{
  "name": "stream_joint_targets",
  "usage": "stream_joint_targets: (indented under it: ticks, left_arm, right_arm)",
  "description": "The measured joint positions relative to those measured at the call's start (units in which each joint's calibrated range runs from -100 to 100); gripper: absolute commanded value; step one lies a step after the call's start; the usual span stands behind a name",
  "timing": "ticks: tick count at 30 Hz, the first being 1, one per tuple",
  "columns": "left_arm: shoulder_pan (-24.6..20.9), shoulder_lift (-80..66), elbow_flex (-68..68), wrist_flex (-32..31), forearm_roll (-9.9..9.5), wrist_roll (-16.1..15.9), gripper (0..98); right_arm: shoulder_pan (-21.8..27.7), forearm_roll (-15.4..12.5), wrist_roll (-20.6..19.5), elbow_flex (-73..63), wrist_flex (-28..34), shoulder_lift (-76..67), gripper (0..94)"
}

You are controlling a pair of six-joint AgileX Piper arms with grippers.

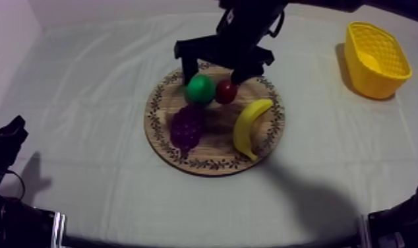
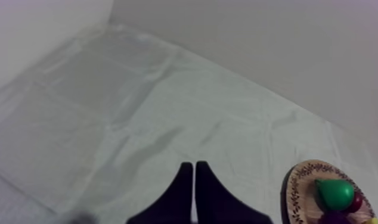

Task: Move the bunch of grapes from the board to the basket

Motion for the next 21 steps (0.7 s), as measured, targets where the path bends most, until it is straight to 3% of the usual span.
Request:
stream_joint_targets:
  ticks: [13,21]
  left_arm:
    - [0.00,0.00,0.00,0.00,0.00,0.00,0.1]
    - [0.00,0.00,0.00,0.00,0.00,0.00,0.1]
  right_arm:
    - [-2.66,0.18,-0.83,-4.98,-2.92,12.96,89.4]
    - [-2.86,0.58,-1.57,-9.20,-3.46,19.54,87.0]
